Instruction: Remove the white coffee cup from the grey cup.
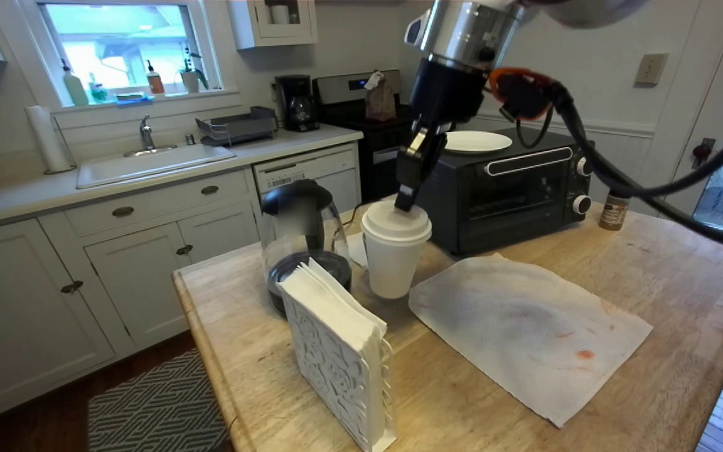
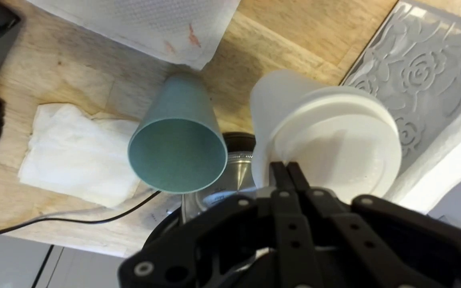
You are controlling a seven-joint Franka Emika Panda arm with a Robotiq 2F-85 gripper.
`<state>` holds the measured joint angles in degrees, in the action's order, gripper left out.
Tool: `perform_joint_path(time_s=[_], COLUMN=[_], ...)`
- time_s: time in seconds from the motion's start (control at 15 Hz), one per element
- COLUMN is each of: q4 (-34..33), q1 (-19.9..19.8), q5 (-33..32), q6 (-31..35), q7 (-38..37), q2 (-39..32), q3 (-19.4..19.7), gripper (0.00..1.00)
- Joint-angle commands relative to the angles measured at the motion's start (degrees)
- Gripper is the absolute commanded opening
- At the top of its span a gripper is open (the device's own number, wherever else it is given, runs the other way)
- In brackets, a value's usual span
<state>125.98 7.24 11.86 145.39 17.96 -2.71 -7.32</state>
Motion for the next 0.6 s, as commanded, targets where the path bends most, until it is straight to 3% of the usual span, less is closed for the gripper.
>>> perform_joint_path(time_s=[0.0, 0.33, 0.53], q4=[0.8, 0.1, -0.7], q1=[0.0, -0.7, -1.7], q5=[3.7, 0.7, 1.4], q6=[3.2, 10.2, 9.6], q7=[6.6, 6.1, 6.8], q2=[-3.7, -9.6, -12.1], q3=[-1.7, -3.2, -4.6], gripper=[0.00, 0.00, 0.00])
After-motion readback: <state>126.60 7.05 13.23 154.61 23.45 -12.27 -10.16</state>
